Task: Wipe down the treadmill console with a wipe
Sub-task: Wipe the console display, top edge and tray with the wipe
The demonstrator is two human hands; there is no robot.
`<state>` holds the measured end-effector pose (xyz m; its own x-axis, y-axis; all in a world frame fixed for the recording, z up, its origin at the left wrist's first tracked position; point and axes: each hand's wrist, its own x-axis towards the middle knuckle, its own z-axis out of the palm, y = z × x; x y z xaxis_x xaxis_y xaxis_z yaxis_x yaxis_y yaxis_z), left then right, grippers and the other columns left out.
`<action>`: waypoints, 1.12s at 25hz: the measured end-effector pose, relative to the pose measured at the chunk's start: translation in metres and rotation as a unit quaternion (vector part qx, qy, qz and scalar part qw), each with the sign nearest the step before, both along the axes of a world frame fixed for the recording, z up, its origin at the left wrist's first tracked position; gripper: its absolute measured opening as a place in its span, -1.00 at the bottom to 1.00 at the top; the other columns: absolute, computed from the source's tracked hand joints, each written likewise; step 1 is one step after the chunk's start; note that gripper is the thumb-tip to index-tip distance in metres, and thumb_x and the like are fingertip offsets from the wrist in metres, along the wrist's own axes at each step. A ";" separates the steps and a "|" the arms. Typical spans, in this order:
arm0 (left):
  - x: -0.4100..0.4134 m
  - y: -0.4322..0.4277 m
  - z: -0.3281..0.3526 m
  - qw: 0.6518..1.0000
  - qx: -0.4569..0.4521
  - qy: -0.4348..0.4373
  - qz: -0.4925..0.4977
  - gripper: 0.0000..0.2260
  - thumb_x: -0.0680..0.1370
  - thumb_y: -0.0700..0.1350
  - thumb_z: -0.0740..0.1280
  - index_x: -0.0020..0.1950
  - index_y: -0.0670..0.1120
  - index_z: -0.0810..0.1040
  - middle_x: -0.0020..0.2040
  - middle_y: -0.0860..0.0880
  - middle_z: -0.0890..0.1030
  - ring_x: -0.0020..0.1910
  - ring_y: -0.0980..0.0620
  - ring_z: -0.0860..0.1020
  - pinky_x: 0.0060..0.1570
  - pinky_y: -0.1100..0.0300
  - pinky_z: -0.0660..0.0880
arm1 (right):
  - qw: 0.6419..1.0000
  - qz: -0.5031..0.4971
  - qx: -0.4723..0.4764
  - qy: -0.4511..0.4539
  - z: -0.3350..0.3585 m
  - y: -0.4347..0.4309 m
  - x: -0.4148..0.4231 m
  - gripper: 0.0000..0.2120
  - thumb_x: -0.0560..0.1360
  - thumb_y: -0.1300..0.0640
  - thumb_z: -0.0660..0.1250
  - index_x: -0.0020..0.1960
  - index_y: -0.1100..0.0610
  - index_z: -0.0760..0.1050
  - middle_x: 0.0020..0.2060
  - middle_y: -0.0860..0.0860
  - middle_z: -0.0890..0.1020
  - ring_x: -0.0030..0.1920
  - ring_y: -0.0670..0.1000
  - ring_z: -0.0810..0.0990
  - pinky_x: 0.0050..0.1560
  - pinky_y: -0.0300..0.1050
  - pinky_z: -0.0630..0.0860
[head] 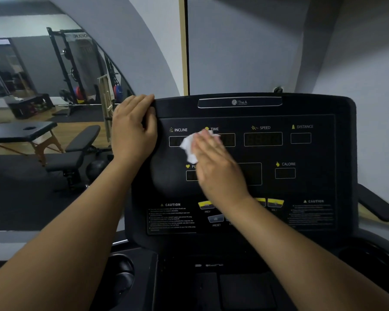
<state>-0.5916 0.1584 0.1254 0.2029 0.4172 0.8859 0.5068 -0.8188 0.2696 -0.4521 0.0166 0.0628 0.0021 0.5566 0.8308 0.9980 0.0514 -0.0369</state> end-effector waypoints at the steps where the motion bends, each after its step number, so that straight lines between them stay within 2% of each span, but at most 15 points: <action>1: 0.000 0.000 0.000 1.000 -0.002 0.001 0.001 -0.66 0.61 -0.14 0.19 0.33 -0.17 0.56 0.27 -0.10 0.61 0.31 -0.12 0.51 0.37 -0.09 0.36 | 1.000 -0.023 0.002 0.016 -0.002 -0.009 0.013 -0.60 0.46 0.46 0.27 0.30 0.39 0.45 0.29 0.28 0.51 0.37 0.25 0.42 0.38 0.22 0.34; 4: 0.001 -0.001 0.001 1.000 0.004 0.005 0.006 -0.66 0.60 -0.15 0.19 0.32 -0.18 0.57 0.25 -0.11 0.62 0.30 -0.13 0.52 0.35 -0.11 0.37 | 0.989 -0.095 0.039 0.106 -0.009 -0.033 0.043 -0.62 0.50 0.46 0.23 0.31 0.40 0.44 0.32 0.28 0.48 0.42 0.23 0.35 0.40 0.23 0.31; 7: 0.003 -0.002 0.002 1.000 0.011 0.000 0.004 -0.67 0.59 -0.17 0.20 0.30 -0.20 0.58 0.23 -0.13 0.63 0.27 -0.16 0.53 0.33 -0.11 0.38 | 0.979 -0.117 0.061 0.157 -0.007 -0.021 0.028 -0.60 0.49 0.46 0.21 0.33 0.40 0.42 0.34 0.27 0.46 0.45 0.23 0.30 0.47 0.20 0.20; 10: 0.002 -0.002 0.000 1.000 0.011 -0.003 0.003 -0.67 0.59 -0.17 0.20 0.30 -0.20 0.58 0.24 -0.13 0.63 0.28 -0.15 0.52 0.34 -0.08 0.38 | 0.993 -0.041 0.048 0.101 0.003 0.010 -0.008 -0.58 0.42 0.49 0.25 0.28 0.43 0.46 0.30 0.30 0.50 0.40 0.31 0.36 0.44 0.25 0.20; 12: 0.001 -0.001 0.000 1.000 0.011 0.001 0.004 -0.67 0.60 -0.16 0.20 0.32 -0.19 0.57 0.26 -0.12 0.62 0.30 -0.14 0.52 0.35 -0.09 0.38 | 0.999 0.015 0.011 0.050 0.008 0.021 -0.027 -0.60 0.47 0.42 0.15 0.30 0.42 0.45 0.31 0.30 0.48 0.40 0.32 0.35 0.45 0.26 0.19; 14: 0.001 -0.001 0.000 1.000 0.013 0.007 0.006 -0.67 0.61 -0.16 0.20 0.33 -0.18 0.56 0.27 -0.13 0.61 0.31 -0.14 0.51 0.36 -0.10 0.37 | 0.999 0.040 -0.029 0.000 0.012 0.020 -0.026 -0.55 0.50 0.37 0.05 0.35 0.40 0.39 0.37 0.28 0.43 0.44 0.29 0.30 0.48 0.18 0.13; 15: 0.000 0.000 0.000 1.000 0.016 0.009 0.005 -0.67 0.61 -0.17 0.20 0.34 -0.18 0.56 0.27 -0.13 0.61 0.31 -0.15 0.51 0.36 -0.09 0.37 | 0.999 0.037 -0.035 -0.002 0.014 0.014 -0.015 -0.54 0.49 0.41 0.06 0.37 0.39 0.36 0.38 0.28 0.41 0.45 0.28 0.29 0.49 0.13 0.11; 18: 0.000 0.001 -0.001 1.000 0.021 0.012 0.007 -0.67 0.60 -0.18 0.20 0.33 -0.20 0.56 0.26 -0.15 0.60 0.30 -0.16 0.51 0.35 -0.08 0.37 | 0.994 -0.066 -0.009 0.082 0.013 -0.023 0.041 -0.47 0.45 0.52 0.16 0.42 0.37 0.30 0.41 0.27 0.37 0.47 0.23 0.25 0.49 0.11 0.12; 21: 0.004 0.000 -0.001 1.000 0.026 0.011 0.011 -0.68 0.60 -0.19 0.19 0.31 -0.22 0.56 0.24 -0.16 0.61 0.28 -0.18 0.52 0.33 -0.12 0.37 | 0.963 -0.195 0.026 0.185 0.007 -0.071 0.106 -0.49 0.53 0.46 0.14 0.48 0.32 0.24 0.47 0.20 0.31 0.52 0.14 0.17 0.48 0.13 0.20; 24: 0.005 0.001 -0.002 1.000 0.025 0.012 0.012 -0.67 0.60 -0.18 0.19 0.32 -0.21 0.56 0.25 -0.16 0.61 0.28 -0.19 0.51 0.34 -0.13 0.36 | 0.942 -0.237 0.056 0.229 0.011 -0.073 0.106 -0.51 0.54 0.42 0.12 0.47 0.31 0.26 0.49 0.17 0.29 0.53 0.12 0.13 0.50 0.07 0.18; 26: 0.003 0.002 -0.003 0.999 0.032 0.015 0.016 -0.67 0.60 -0.18 0.19 0.33 -0.21 0.55 0.25 -0.17 0.61 0.28 -0.20 0.50 0.34 -0.13 0.35 | 0.959 -0.199 0.036 0.198 0.013 -0.051 0.073 -0.47 0.51 0.46 0.15 0.47 0.30 0.25 0.48 0.18 0.30 0.53 0.14 0.14 0.51 0.06 0.14; 28: 0.002 0.000 -0.003 0.999 0.039 0.020 0.027 -0.66 0.60 -0.19 0.18 0.33 -0.23 0.54 0.25 -0.18 0.60 0.27 -0.23 0.50 0.33 -0.13 0.35 | 0.986 -0.116 -0.016 0.122 0.010 -0.026 0.031 -0.44 0.47 0.49 0.19 0.46 0.31 0.25 0.46 0.20 0.31 0.52 0.16 0.15 0.51 0.09 0.08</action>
